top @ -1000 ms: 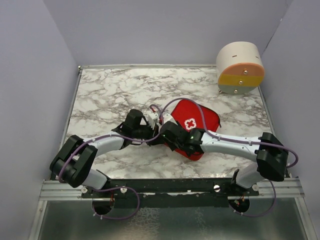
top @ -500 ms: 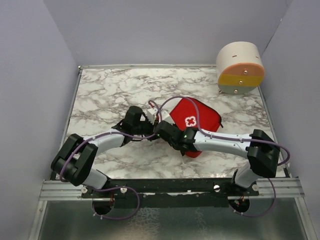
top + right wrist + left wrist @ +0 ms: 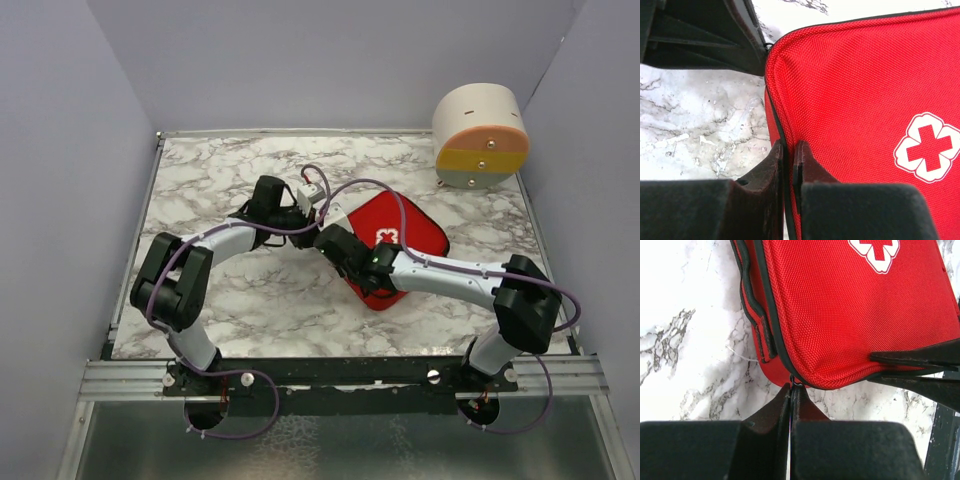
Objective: Organize the medicine kit
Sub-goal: Zip the medicine box at the center of the board.
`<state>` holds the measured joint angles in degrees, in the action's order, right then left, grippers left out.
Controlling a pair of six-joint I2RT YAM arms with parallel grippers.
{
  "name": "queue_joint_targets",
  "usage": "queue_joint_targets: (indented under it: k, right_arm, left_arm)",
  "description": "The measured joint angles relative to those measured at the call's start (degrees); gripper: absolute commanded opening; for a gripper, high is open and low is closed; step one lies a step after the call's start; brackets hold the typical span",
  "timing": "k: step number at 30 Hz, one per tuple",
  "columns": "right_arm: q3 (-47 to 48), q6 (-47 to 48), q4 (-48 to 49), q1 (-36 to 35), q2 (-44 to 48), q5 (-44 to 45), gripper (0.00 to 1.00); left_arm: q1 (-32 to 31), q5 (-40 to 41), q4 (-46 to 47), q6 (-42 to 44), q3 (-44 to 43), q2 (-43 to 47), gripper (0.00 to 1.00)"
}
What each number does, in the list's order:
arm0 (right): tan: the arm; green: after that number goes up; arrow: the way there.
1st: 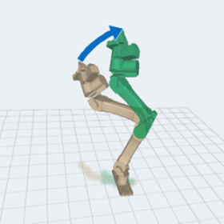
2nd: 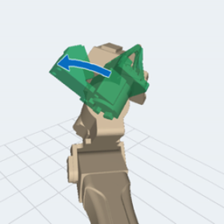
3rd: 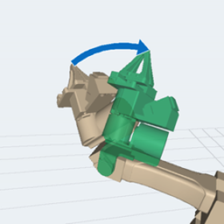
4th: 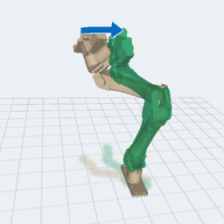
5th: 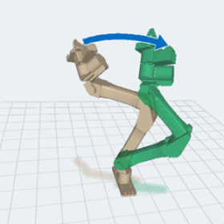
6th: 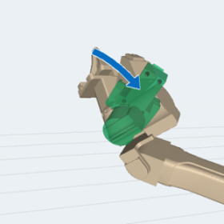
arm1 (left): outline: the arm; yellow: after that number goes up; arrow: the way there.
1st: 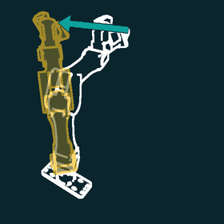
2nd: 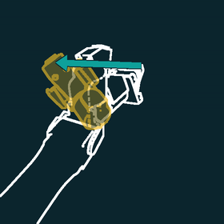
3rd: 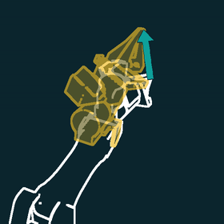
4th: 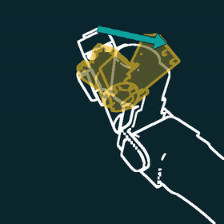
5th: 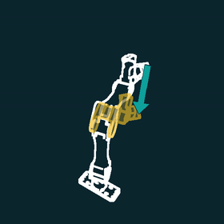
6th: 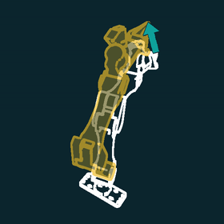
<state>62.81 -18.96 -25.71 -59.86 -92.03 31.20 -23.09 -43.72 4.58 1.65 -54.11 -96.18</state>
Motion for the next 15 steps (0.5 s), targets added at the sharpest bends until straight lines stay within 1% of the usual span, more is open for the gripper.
queue_joint_targets:
  k: [6,9,15]
  right_arm:
    - [0.7,2.6,0.2,0.6,-0.9,-1.6,0.01]
    - [1.1,3.9,0.1,0.6,-1.5,-2.3,0.01]
    - [2.1,6.4,-0.2,0.5,-2.1,-2.1,0.01]
  left_arm:
    - [1.1,-3.6,-3.5,3.3,-9.0,-7.5,0.00]
    - [1.2,-6.2,-4.4,3.5,-14.4,-12.3,0.00]
    - [1.2,-10.4,-6.7,2.7,-23.7,-19.2,0.00]
